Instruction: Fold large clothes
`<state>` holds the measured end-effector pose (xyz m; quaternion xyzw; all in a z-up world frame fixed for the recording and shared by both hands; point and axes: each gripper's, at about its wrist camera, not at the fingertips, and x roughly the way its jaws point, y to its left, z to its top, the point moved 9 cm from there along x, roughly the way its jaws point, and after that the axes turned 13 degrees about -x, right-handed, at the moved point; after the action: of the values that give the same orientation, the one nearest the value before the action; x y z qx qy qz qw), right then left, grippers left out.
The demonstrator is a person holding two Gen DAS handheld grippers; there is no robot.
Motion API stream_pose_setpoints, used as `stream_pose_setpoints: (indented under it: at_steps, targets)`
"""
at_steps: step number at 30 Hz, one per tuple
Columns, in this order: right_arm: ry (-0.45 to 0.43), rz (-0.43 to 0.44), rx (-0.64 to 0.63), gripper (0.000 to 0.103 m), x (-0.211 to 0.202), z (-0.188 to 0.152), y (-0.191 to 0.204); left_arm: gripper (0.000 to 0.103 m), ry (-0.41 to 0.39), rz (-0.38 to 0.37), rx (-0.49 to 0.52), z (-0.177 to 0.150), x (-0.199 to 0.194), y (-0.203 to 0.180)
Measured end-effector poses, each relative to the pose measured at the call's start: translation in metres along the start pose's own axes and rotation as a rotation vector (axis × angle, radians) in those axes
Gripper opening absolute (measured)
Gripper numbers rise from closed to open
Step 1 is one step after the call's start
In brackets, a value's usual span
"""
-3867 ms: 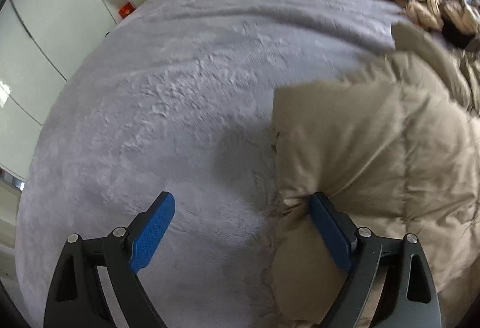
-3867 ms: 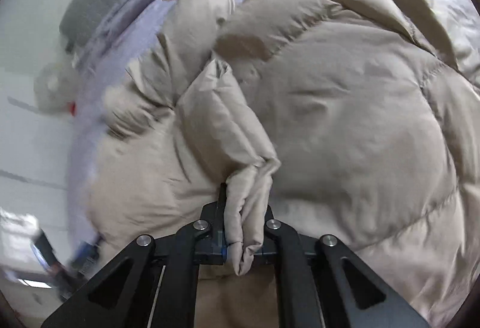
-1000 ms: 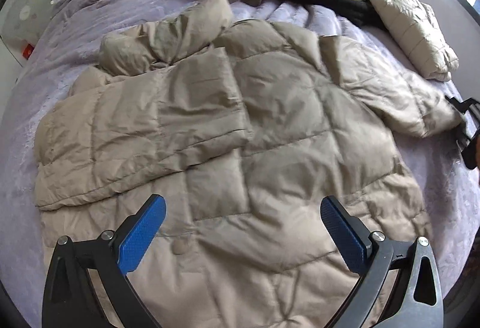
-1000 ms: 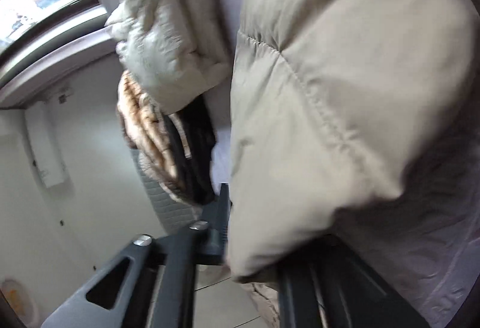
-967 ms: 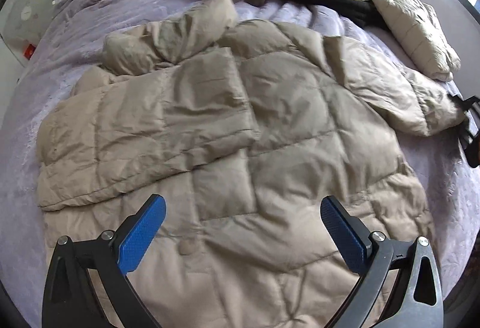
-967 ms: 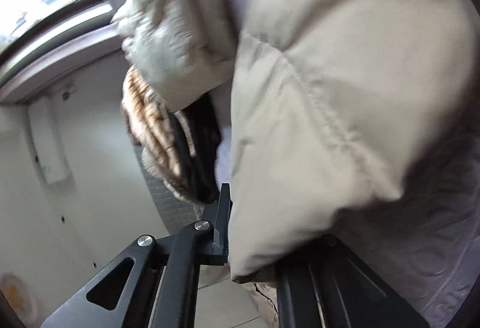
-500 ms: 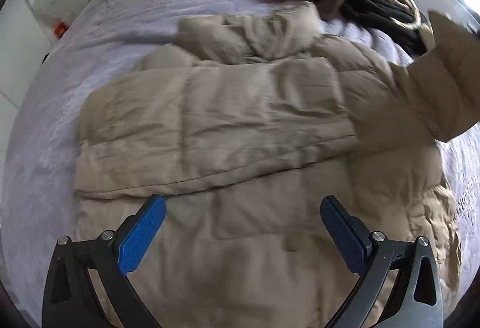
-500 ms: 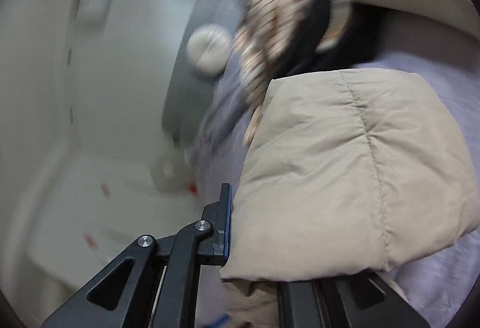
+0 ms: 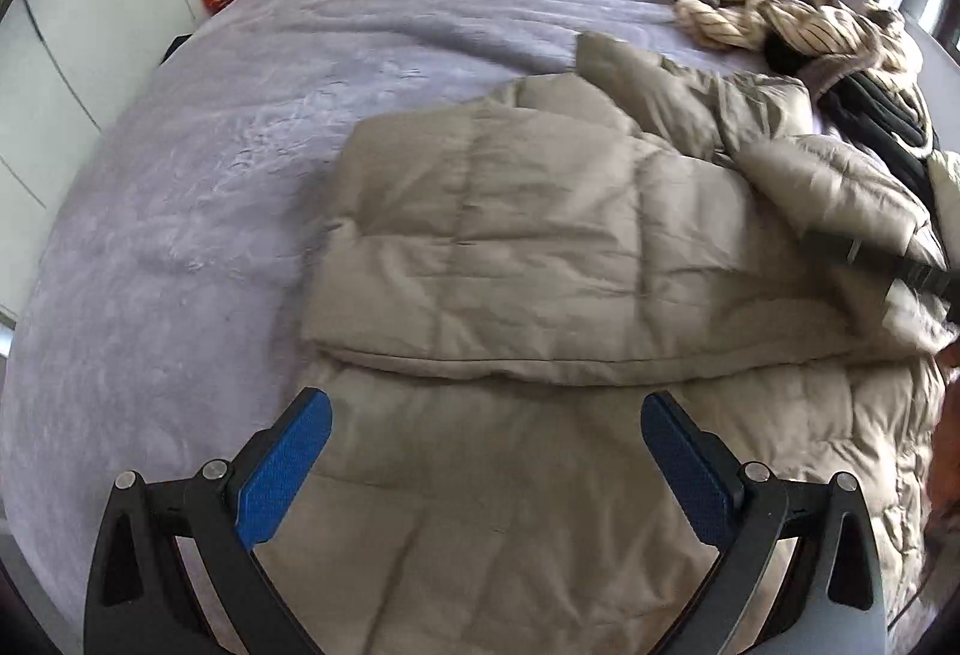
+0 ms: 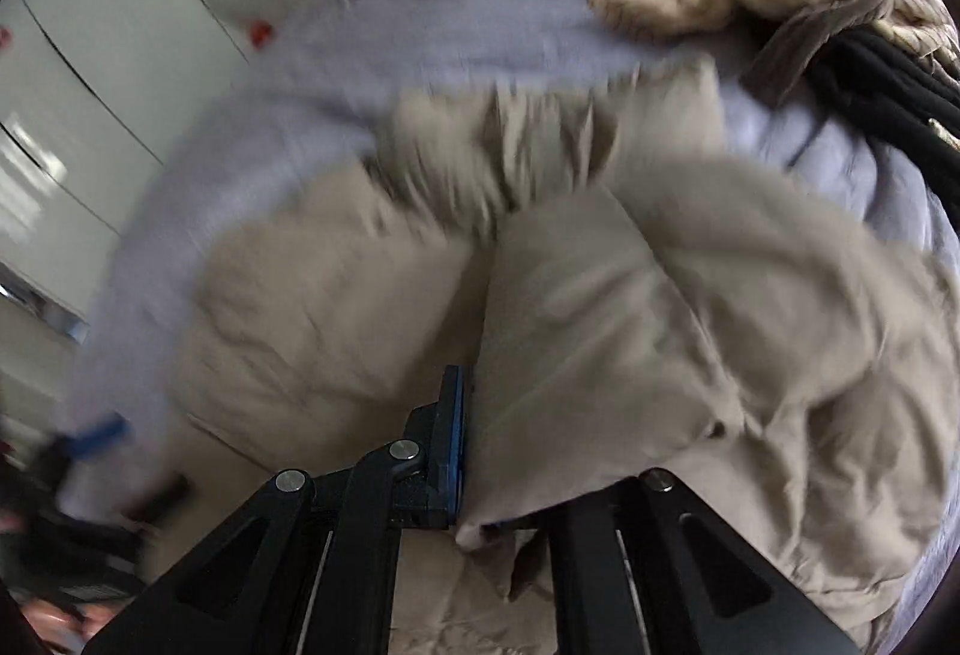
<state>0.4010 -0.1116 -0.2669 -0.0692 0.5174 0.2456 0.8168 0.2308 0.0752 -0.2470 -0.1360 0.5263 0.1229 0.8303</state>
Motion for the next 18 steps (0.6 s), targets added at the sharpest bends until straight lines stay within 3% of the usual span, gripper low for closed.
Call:
stream_pose_setpoints:
  at_steps: [2,4,6,7,11,16,17,18]
  targets:
    - [0.041,-0.046,0.006,0.010,0.011,-0.017,-0.002,0.103,0.005,-0.006,-0.018,0.003,0.006,0.006]
    - [0.057,-0.077,0.020,0.022,0.014,-0.022,-0.005,0.103,0.008,-0.018,-0.029,0.004,0.009,0.009]
    - [0.052,-0.069,0.043,0.070,0.004,-0.021,-0.006,0.103,0.006,-0.030,-0.039,0.006,0.009,0.007]
    - [0.041,-0.068,0.060,0.079,-0.005,-0.020,-0.007,0.103,0.006,-0.042,-0.047,0.009,0.009,0.006]
    - [-0.030,-0.049,0.196,0.079,-0.042,-0.022,-0.021,0.103,-0.003,-0.081,-0.079,0.018,0.007,0.002]
    - [-0.167,0.078,0.642,0.079,-0.058,-0.044,-0.089,0.103,-0.025,-0.096,-0.108,0.038,0.008,0.007]
    - [-0.205,0.106,0.727,0.069,-0.059,-0.046,-0.103,0.103,-0.031,-0.097,-0.112,0.042,0.008,0.009]
    - [-0.231,0.125,0.766,0.041,-0.058,-0.042,-0.109,0.103,-0.037,-0.096,-0.115,0.045,0.008,0.011]
